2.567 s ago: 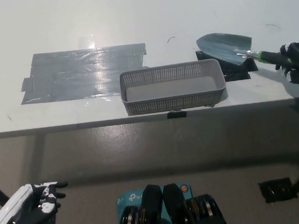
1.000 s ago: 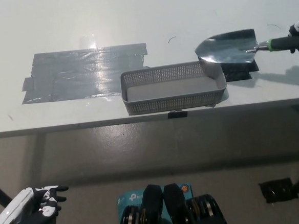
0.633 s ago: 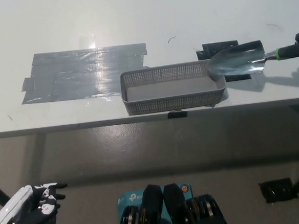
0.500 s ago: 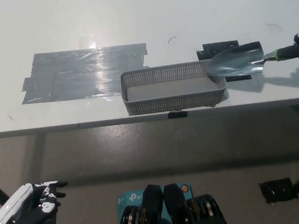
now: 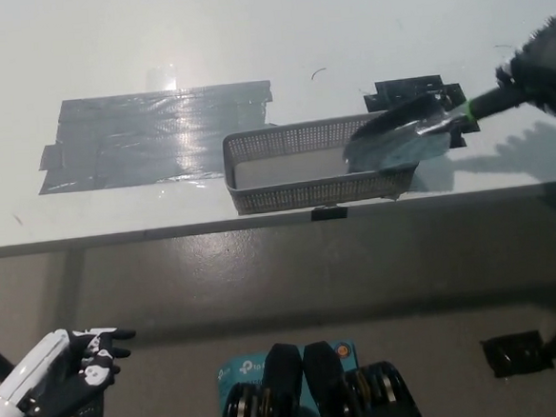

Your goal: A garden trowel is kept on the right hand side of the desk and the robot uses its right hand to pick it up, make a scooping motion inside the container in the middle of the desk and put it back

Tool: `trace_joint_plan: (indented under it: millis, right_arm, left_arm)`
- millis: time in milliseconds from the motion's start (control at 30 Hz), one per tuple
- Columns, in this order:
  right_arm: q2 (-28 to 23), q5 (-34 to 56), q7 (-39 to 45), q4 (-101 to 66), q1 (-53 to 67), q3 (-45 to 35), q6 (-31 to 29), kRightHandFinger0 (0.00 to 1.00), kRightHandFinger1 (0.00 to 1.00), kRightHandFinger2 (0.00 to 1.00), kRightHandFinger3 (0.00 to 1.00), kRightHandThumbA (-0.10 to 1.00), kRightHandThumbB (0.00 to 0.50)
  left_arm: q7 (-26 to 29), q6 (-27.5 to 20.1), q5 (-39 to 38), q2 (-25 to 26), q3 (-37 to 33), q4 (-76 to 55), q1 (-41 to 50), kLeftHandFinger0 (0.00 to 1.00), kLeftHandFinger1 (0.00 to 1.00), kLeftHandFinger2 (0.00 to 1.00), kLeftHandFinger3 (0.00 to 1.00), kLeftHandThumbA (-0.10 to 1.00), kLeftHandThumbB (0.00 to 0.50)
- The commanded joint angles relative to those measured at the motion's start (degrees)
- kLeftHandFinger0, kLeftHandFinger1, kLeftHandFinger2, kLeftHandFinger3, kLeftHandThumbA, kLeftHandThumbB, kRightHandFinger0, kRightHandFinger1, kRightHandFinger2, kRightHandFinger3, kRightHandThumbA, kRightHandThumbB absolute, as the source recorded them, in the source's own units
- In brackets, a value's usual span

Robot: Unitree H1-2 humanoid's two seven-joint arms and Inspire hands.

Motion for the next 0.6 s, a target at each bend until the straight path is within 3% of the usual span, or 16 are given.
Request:
trace_joint_plan:
  millis: [0, 67, 167, 200, 300, 333, 433, 467, 567]
  right_arm:
    - [-1.2, -2.0, 1.9, -2.6, -7.1, -0.5, -3.5, 0.00, 0.05, 0.36, 0.16, -0.10, 0.137]
    - [-0.8, -2.8, 2.5, -2.5, -8.9, -0.1, -4.0, 0.00, 0.01, 0.35, 0.08, -0.10, 0.134]
    - [-0.4, -2.9, 3.3, -1.6, -12.1, 0.2, -4.7, 0.00, 0.02, 0.40, 0.05, -0.10, 0.158]
    - [-0.2, -3.1, 3.4, -0.8, -13.4, 0.4, -5.2, 0.00, 0.00, 0.37, 0.00, -0.10, 0.179]
    - [-0.5, -3.7, 2.0, 0.4, -13.6, 0.4, -6.2, 0.00, 0.00, 0.36, 0.02, -0.10, 0.223]
    - [-0.4, -4.0, 3.0, 0.2, -13.5, 0.7, -5.7, 0.00, 0.00, 0.33, 0.10, -0.10, 0.189]
    - [-0.7, -4.8, 2.8, -0.5, -12.2, 0.6, -5.6, 0.00, 0.00, 0.34, 0.11, -0.10, 0.162]
    - [-0.5, -4.8, 4.3, -0.8, -11.6, 0.7, -4.5, 0.00, 0.02, 0.33, 0.17, -0.10, 0.148]
    - [-0.2, -5.5, 4.3, -0.9, -10.6, 0.7, -4.0, 0.00, 0.00, 0.26, 0.15, -0.10, 0.158]
  left_arm:
    - [-0.6, 0.7, 0.0, 2.0, -0.8, 0.1, -2.0, 0.74, 0.75, 0.79, 1.00, 0.62, 0.000]
    - [-0.7, 0.7, 0.4, 2.1, -1.0, 0.0, -2.3, 0.74, 0.75, 0.80, 1.00, 0.62, 0.000]
    - [-0.6, 0.7, 0.5, 2.3, -1.5, 0.1, -2.9, 0.74, 0.76, 0.80, 1.00, 0.62, 0.000]
    - [-0.6, 0.7, 0.5, 2.6, -1.7, 0.0, -3.1, 0.74, 0.76, 0.80, 1.00, 0.62, 0.000]
    - [-0.5, 0.7, 0.3, 3.1, -2.3, -0.1, -3.6, 0.73, 0.74, 0.79, 1.00, 0.62, 0.000]
    - [-0.4, 0.7, 0.1, 3.0, -2.2, -0.1, -3.7, 0.71, 0.73, 0.78, 1.00, 0.61, 0.000]
    - [-0.4, 0.7, -0.7, 3.4, -2.6, -0.2, -4.1, 0.71, 0.73, 0.78, 1.00, 0.59, 0.000]
    - [-0.1, 0.7, -0.4, 3.6, -2.8, -0.3, -4.2, 0.71, 0.73, 0.77, 1.00, 0.59, 0.000]
    - [-0.3, 0.7, -0.4, 3.7, -2.6, -0.5, -4.4, 0.72, 0.73, 0.76, 1.00, 0.59, 0.000]
